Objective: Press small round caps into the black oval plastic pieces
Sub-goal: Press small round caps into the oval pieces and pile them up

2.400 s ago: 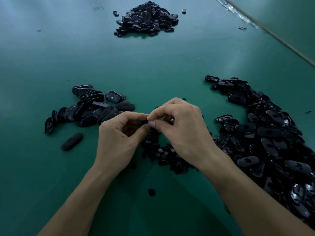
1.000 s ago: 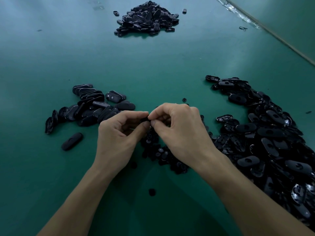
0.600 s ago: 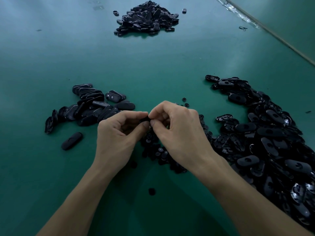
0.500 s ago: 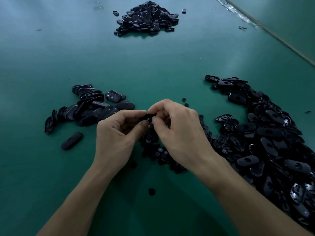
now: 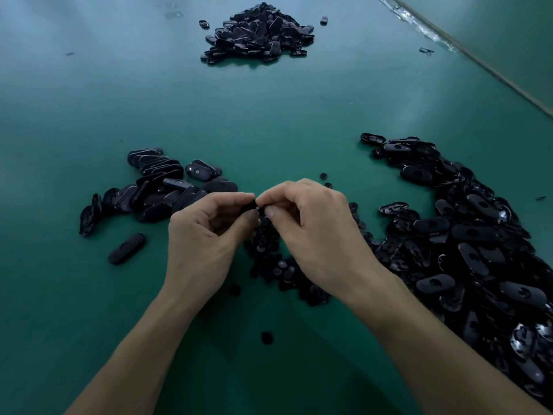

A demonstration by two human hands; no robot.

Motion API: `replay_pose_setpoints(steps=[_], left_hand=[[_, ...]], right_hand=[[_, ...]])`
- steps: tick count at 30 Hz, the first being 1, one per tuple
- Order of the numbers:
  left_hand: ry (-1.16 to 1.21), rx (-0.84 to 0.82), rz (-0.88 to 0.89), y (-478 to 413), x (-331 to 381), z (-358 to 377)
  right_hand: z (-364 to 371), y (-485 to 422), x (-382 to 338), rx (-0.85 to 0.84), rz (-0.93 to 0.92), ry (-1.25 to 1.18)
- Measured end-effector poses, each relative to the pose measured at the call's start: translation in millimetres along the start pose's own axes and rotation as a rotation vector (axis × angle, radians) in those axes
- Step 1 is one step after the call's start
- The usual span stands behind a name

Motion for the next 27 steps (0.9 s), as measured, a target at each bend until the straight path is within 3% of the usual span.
replay_pose_setpoints(steps=[27], left_hand=[[-0.117, -0.089, 0.044, 2.7, 3.0, 0.6]], right_hand=[[2.9, 3.5, -14.7, -0.023, 0.030, 0.133]])
Point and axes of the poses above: each hand's wrist, its own y-axis away from the middle knuckle, its own z-axis out of the palm, x = y × z, the point moved 3 cm from there along -y, towards the middle knuckle, and after that the axes turned 10 degrees about -y, right-handed, at the moved point
